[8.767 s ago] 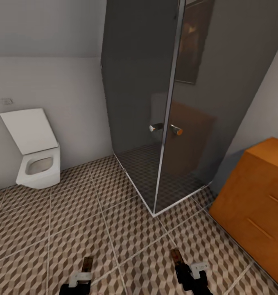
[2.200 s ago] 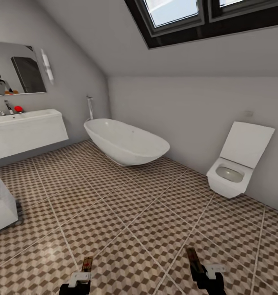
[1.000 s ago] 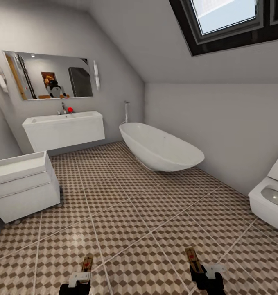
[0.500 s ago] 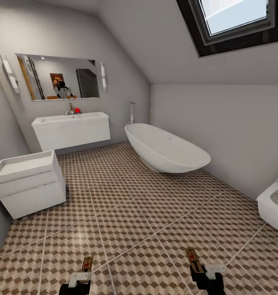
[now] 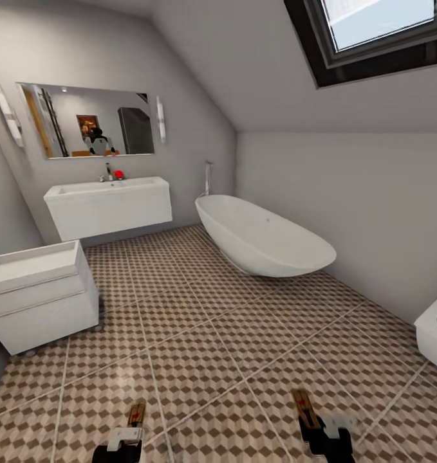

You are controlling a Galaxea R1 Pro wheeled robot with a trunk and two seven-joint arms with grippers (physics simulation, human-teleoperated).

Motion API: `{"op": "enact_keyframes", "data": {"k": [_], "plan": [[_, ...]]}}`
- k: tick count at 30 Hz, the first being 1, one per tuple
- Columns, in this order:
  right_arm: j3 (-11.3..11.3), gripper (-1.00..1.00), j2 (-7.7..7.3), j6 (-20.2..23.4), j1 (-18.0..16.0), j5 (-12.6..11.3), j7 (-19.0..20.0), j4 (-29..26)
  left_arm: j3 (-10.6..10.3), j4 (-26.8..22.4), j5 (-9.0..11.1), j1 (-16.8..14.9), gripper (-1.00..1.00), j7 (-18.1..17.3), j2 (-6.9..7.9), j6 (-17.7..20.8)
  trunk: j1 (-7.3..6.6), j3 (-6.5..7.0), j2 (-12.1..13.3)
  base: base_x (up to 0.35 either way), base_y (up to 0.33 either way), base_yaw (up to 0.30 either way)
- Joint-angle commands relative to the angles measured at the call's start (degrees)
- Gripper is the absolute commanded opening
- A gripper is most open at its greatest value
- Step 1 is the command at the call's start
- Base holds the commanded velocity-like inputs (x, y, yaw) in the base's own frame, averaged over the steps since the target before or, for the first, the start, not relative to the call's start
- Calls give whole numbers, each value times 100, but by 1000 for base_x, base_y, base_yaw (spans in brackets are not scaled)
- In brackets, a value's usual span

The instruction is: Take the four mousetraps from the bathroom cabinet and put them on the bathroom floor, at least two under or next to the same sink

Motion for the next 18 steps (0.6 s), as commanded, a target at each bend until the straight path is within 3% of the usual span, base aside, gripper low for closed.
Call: {"op": "enact_keyframes", "data": {"k": [1, 12, 18], "plan": [[-44, -100, 4, -21, -4, 44, 17, 4, -49, 23, 50, -9, -100, 9, -2, -38, 2, -6, -3, 256, 0, 0], [-45, -100, 2, -18, -4, 44, 17, 4, -49, 22, 50, -9, -100, 14, 6, -38, 2, -6, -3, 256, 0, 2], [-44, -100, 2, -17, -4, 44, 17, 4, -49, 22, 50, -9, -100, 14, 4, -38, 2, -6, -3, 255, -8, 119]]}}
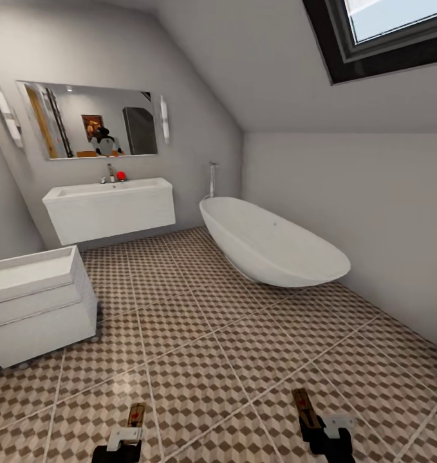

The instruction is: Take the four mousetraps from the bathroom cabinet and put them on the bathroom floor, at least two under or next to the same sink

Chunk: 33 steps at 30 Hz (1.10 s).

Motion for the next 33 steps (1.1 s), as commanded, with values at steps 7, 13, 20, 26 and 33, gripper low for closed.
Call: {"op": "enact_keyframes", "data": {"k": [7, 13, 20, 26, 33], "plan": [[-45, -100, 5, -21, -4, 44, 17, 3, -49, 26, 50, -10, -100, 9, -8, -38, 2, -6, -3, 244, -73, 225], [-45, -100, 5, -22, -4, 44, 17, 3, -49, 27, 50, -10, -100, 9, -9, -38, 2, -6, -3, 234, -102, 243], [-45, -100, 5, -22, -4, 44, 17, 3, -49, 26, 50, -10, -100, 9, -9, -38, 2, -6, -3, 229, -115, 244], [-45, -100, 5, -22, -4, 44, 17, 3, -49, 26, 50, -10, -100, 9, -9, -38, 2, -6, -3, 224, -122, 244], [-45, -100, 5, -19, -4, 44, 17, 3, -49, 25, 50, -10, -100, 9, -9, -38, 2, -6, -3, 217, -123, 244]]}}
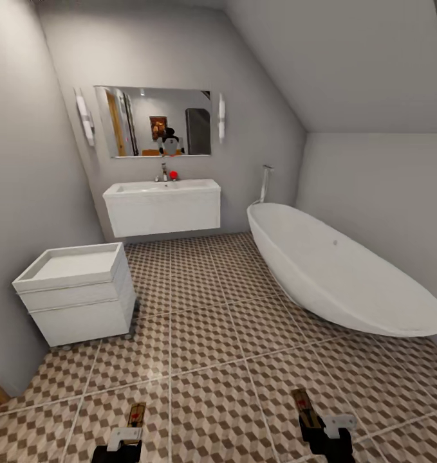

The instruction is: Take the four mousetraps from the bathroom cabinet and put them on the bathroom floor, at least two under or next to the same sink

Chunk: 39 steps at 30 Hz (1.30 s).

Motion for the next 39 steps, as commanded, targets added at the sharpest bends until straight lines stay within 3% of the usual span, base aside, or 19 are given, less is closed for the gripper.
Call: {"op": "enact_keyframes", "data": {"k": [1, 17, 39], "plan": [[-44, -100, 5, -22, -3, 44, 18, 3, -49, 25, 50, -11, -100, 10, -3, -39, 2, -6, -3, 216, -123, 244], [-44, -100, 5, -23, -3, 44, 18, 3, -49, 25, 50, -11, -100, 10, -3, -39, 2, -6, -3, 213, -123, 231], [-44, -100, 5, -20, -3, 44, 18, 3, -49, 24, 50, -11, -100, 10, -3, -39, 2, -6, -3, 207, -142, 10]]}}
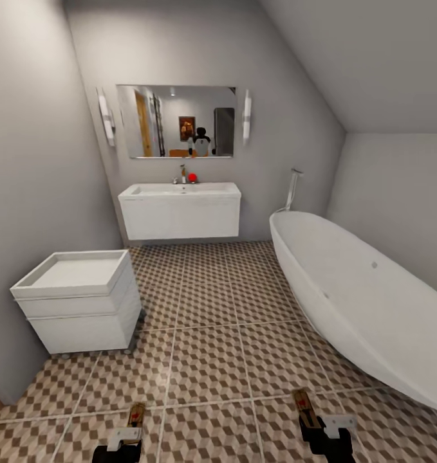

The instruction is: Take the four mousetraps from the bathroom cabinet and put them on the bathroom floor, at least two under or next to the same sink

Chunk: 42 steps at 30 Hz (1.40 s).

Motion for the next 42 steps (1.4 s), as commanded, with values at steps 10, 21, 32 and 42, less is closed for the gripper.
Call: {"op": "enact_keyframes", "data": {"k": [10, 21, 32, 42], "plan": [[-41, -100, 13, -23, -5, 44, 17, 5, -49, 26, 50, -10, -100, 10, -3, -39, 2, -5, -3, 207, -157, 50], [-43, -100, 8, -24, -5, 45, 17, 5, -49, 24, 50, -10, -100, 10, -3, -39, 2, -5, -3, 207, -128, 112], [-42, -100, 8, -27, -5, 44, 17, 5, -49, 24, 50, -10, -100, 10, 0, -39, 2, -5, -3, 207, -7, 6], [-35, -100, 13, -27, -5, 47, 17, 5, -49, 24, 50, -10, -100, 10, 5, -39, 2, -5, -3, 207, 0, 0]]}}
